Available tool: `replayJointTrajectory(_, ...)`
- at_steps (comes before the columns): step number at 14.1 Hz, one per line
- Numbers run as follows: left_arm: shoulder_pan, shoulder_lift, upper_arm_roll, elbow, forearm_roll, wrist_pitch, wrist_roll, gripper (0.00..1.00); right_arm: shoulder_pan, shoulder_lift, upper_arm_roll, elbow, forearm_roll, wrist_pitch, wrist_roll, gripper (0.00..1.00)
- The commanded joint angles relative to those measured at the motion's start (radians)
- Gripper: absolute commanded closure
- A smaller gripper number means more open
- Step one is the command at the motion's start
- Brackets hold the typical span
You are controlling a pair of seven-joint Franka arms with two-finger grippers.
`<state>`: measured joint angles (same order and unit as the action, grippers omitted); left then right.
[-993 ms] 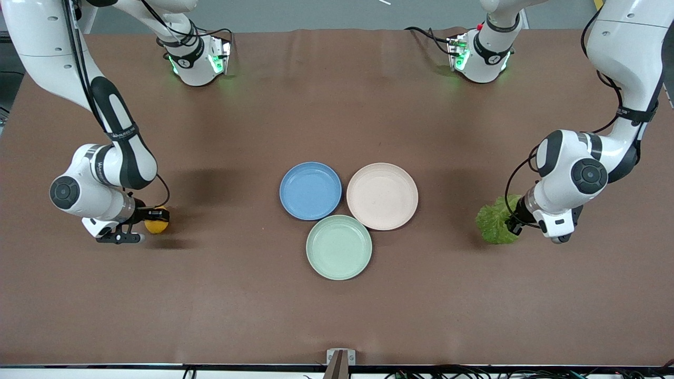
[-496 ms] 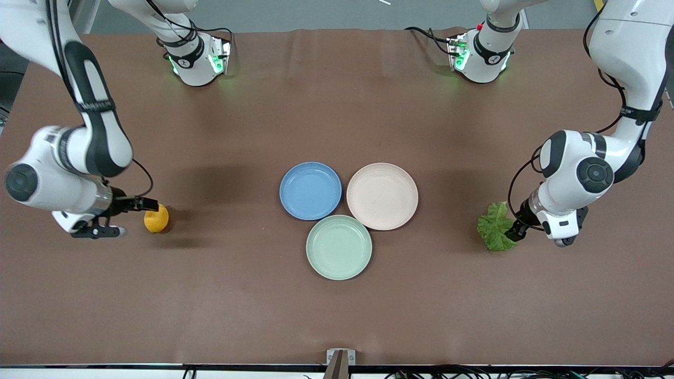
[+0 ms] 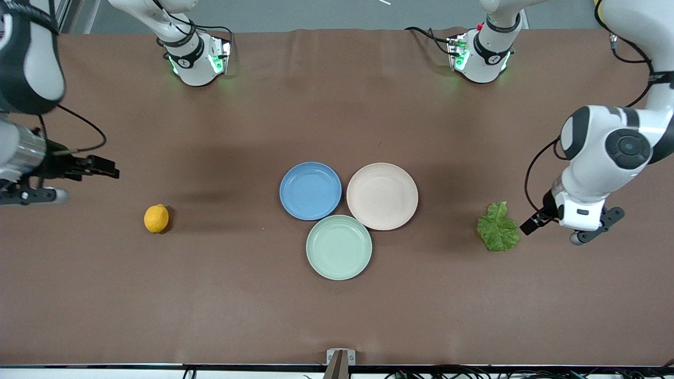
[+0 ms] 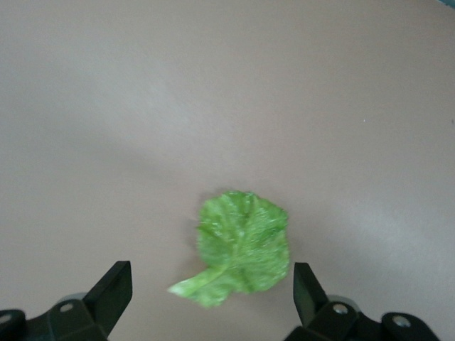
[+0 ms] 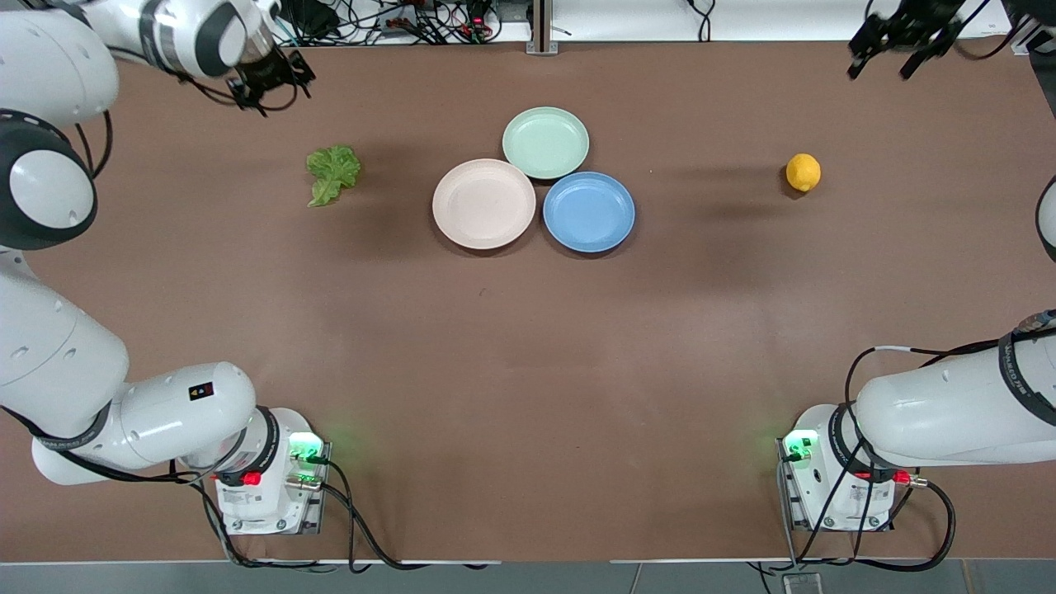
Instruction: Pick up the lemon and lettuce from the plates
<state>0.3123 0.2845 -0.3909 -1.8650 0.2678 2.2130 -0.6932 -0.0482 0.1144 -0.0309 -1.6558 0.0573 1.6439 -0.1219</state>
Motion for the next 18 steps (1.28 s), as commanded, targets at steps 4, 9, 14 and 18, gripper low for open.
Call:
replayJointTrajectory(4, 0.007, -0.034, -0.022, 0.22, -0.002, -0.309, 0.231, 0.0, -0.01, -0.028, 0.011, 0.166, -0.07, -0.118, 0.013, 0.0)
replayJointTrajectory(9, 0.007, -0.111, -0.045, 0.308, -0.031, -0.458, 0.276, 0.0, -0.01, -0.105, 0.016, 0.15, -0.071, -0.121, 0.019, 0.0)
replayJointTrajectory(14, -0.004, -0.125, -0.043, 0.431, -0.062, -0.65, 0.346, 0.0, -0.015, -0.173, 0.014, 0.073, -0.071, -0.096, 0.024, 0.0)
replayJointTrajectory(18, -0.146, -0.23, 0.125, 0.377, -0.132, -0.671, 0.509, 0.0, -0.019, -0.159, 0.009, 0.14, -0.07, -0.102, 0.027, 0.0)
